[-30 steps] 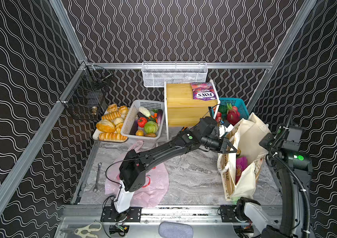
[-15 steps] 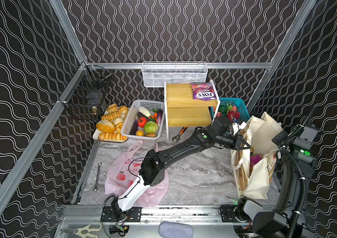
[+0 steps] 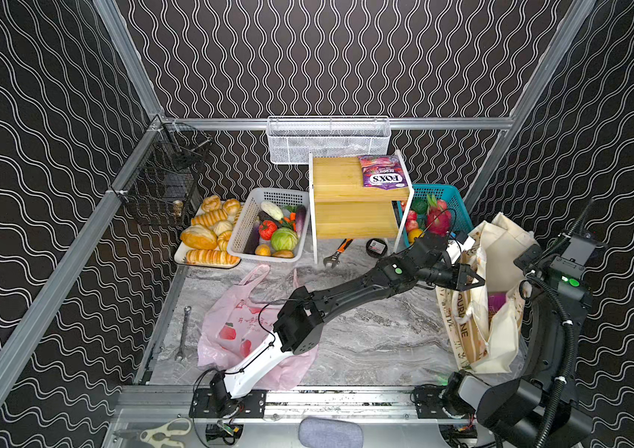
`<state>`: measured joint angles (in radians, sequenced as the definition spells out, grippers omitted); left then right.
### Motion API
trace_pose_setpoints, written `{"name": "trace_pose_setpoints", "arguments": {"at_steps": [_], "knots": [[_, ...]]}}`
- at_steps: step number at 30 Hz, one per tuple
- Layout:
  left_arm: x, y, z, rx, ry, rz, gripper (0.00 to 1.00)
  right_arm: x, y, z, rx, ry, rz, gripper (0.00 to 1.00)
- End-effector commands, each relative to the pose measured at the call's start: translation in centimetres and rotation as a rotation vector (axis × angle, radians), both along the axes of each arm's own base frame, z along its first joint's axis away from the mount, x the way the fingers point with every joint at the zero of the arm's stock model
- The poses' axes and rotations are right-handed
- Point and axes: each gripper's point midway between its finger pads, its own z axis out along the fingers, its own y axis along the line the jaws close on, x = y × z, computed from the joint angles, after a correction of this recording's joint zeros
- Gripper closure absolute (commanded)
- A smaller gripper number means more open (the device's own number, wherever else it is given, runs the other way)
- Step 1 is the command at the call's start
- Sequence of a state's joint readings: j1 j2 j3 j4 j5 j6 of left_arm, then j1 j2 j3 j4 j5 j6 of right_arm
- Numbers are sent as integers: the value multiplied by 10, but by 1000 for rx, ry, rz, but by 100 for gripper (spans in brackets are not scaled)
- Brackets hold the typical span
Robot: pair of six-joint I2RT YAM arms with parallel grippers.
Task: Place the mixed food into the grocery bags and tie them
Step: 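Drag the tote by its handle with the left gripper toward the right arm, then release the tote handle and move both grippers over the pink plastic bag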
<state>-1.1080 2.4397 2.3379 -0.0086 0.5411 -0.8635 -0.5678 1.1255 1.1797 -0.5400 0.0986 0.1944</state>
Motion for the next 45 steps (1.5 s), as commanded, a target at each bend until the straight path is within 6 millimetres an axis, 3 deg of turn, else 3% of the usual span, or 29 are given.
{"name": "trace_pose_setpoints", "arguments": {"at_steps": [1,8,13,17,21,23,26,30,35,40,43,45], "knots": [[4,2,9,-22,-23,21,98,6,-1,12,-25,-67,6,76],[23,16,18,-18,-41,81,79,2,2,25,-15,-79,1,46],[30,28,28,-27,-60,102,62,-9,4,50,-50,-115,-22,28],[35,39,39,-38,-94,117,53,-11,14,71,-75,-164,22,24],[35,53,55,-40,-157,120,45,-3,45,96,-54,-236,196,23],[36,64,63,-37,-189,129,43,1,73,110,-27,-293,341,23],[38,90,80,-38,-261,163,42,3,131,133,76,-414,631,24],[46,139,85,1,-356,248,42,-13,204,153,303,-561,995,32],[70,228,70,89,-367,440,45,-33,271,138,358,-504,1238,35],[97,340,8,359,-290,694,49,-38,355,92,407,-284,1421,40],[97,404,-41,556,-163,796,47,-39,402,55,344,-160,1463,43],[91,440,-69,663,-84,854,41,-51,439,32,284,-92,1526,43]]}}
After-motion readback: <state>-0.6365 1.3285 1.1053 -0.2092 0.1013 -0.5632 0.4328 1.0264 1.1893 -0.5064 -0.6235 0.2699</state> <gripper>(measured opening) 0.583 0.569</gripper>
